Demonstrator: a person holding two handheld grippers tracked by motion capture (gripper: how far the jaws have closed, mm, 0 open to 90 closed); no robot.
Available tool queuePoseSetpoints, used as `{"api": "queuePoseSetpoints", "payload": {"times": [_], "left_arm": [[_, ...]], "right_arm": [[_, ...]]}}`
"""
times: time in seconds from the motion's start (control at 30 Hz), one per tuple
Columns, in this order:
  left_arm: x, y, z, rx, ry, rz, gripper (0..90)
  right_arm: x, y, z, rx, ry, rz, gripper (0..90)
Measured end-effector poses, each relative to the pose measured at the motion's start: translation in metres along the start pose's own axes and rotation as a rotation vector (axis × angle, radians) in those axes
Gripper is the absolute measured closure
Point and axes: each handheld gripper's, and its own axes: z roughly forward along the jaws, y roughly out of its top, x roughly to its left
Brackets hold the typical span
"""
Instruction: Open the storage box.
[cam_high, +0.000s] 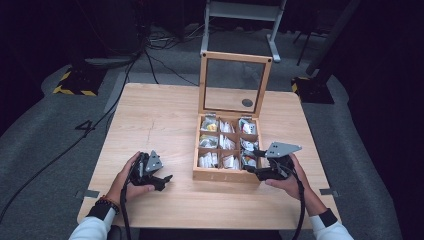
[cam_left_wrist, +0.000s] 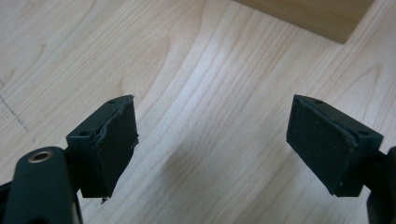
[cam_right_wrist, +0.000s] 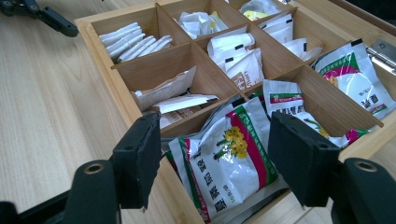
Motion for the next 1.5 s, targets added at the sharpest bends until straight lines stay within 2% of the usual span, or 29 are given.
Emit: {"api": "queuePoseSetpoints", "payload": {"times": [0.07, 0.13, 0.27, 0.5, 0.7, 0.8, 0.87, 0.93, 1.03, 1.13, 1.17, 1.2, 1.23, 1.37, 1.5], "left_arm": [[0.001, -0.003, 0.001, 0.012, -0.012, -0.005, 16.7], [0.0, -0.006, 0.002, 0.02, -0.001, 0.001, 16.7], [0.0, -0.008, 0.002, 0.008, -0.014, -0.01, 16.3], [0.004, -0.012, 0.005, -0.011, -0.067, -0.073, 16.3], [0.005, -0.014, 0.007, -0.019, -0.112, -0.102, 16.3], [0.004, -0.013, 0.007, -0.021, -0.119, -0.095, 16.0], [0.003, -0.013, 0.008, -0.025, -0.126, -0.089, 16.0], [0.002, -0.012, 0.008, -0.024, -0.128, -0.086, 16.0], [0.001, -0.012, 0.008, -0.021, -0.131, -0.084, 16.0], [0.001, -0.011, 0.008, -0.023, -0.133, -0.083, 16.0], [0.001, -0.011, 0.009, -0.023, -0.135, -0.084, 15.9], [0.0, -0.011, 0.009, -0.023, -0.134, -0.082, 15.9], [0.0, -0.01, 0.009, -0.02, -0.133, -0.08, 15.8], [-0.001, -0.01, 0.01, -0.023, -0.133, -0.087, 15.6], [-0.001, -0.01, 0.01, -0.022, -0.134, -0.087, 15.6]], "right_arm": [[0.0, 0.0, 0.003, 0.009, 0.001, 0.008, 35.5], [0.0, 0.0, 0.007, 0.018, -0.001, 0.005, 36.2], [0.0, -0.002, 0.01, 0.029, -0.008, 0.008, 38.9], [-0.002, -0.003, 0.008, 0.034, -0.03, 0.003, 44.1], [-0.001, -0.004, 0.003, 0.029, -0.077, 0.004, 51.7], [0.001, -0.004, 0.008, 0.059, -0.096, -0.005, 55.3], [0.004, -0.005, 0.013, 0.093, -0.094, -0.02, 57.3], [0.004, -0.004, 0.014, 0.101, -0.094, -0.026, 57.5], [0.001, -0.004, 0.017, 0.118, -0.085, -0.004, 57.9], [0.0, -0.005, 0.018, 0.131, -0.053, -0.003, 67.9], [0.003, -0.004, 0.019, 0.141, -0.041, -0.039, 78.2], [0.003, -0.004, 0.019, 0.141, -0.041, -0.039, 78.2], [0.003, -0.004, 0.019, 0.146, -0.021, -0.048, 81.3], [0.0, -0.005, 0.019, 0.144, -0.01, -0.039, 83.8], [-0.002, -0.007, 0.017, 0.124, 0.007, -0.037, 87.0]]}}
